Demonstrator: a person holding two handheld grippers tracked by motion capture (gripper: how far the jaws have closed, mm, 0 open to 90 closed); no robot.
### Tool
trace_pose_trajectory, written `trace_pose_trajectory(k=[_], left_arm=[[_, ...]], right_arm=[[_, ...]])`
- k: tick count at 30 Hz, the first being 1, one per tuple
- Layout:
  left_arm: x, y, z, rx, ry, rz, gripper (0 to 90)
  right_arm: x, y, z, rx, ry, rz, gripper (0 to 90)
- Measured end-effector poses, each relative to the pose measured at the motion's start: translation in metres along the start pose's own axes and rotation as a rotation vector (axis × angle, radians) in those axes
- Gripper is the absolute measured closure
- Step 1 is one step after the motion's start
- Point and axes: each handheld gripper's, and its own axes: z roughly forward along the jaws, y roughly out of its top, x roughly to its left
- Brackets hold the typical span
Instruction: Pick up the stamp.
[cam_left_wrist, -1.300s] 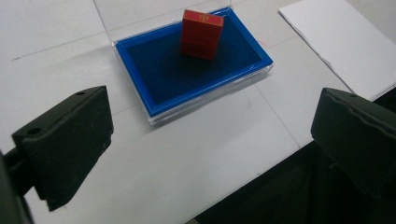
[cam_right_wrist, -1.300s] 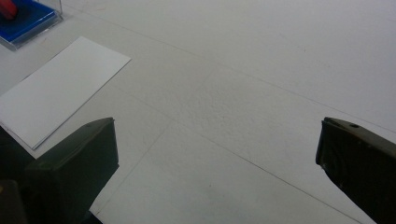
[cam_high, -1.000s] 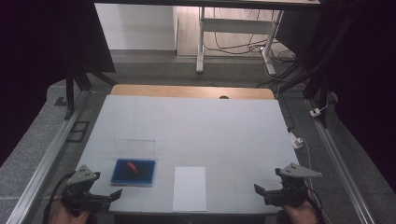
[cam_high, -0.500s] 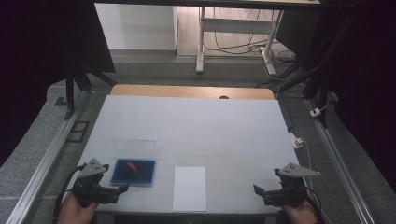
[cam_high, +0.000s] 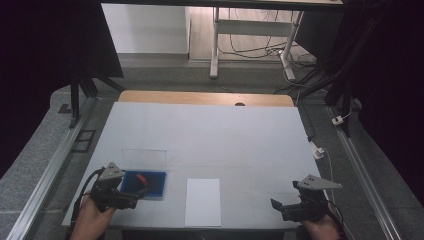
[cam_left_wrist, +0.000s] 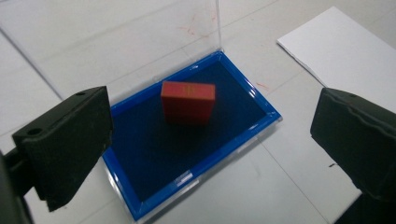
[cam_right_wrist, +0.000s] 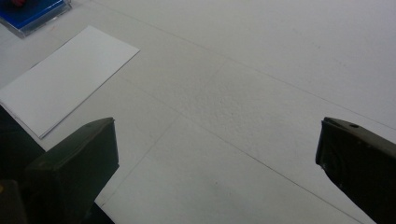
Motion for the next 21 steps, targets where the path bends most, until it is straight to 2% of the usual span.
trace_pose_trajectory(k=[4,10,17,19,21], left_arm=[[0.001,0.005,0.009,0.034,0.013,0.004,0.2],[0.006,0.011,0.019,0.058,-0.001,0.013,0.2],[0.012,0.01,0.028,0.098,-0.007,0.018,0.4],[0.013,0.01,0.03,0.108,-0.005,0.023,2.7],[0.012,0.01,0.031,0.127,0.013,0.047,6.2]], right_arm=[[0.0,0.0,0.0,0.004,0.003,-0.005,0.0],[0.0,0.0,0.001,0.006,0.009,-0.006,0.0],[0.001,0.0,0.001,0.008,0.009,-0.011,0.0],[0.001,0.0,0.001,0.01,0.009,-0.013,0.0],[0.001,0.0,0.001,0.012,0.009,-0.014,0.0]])
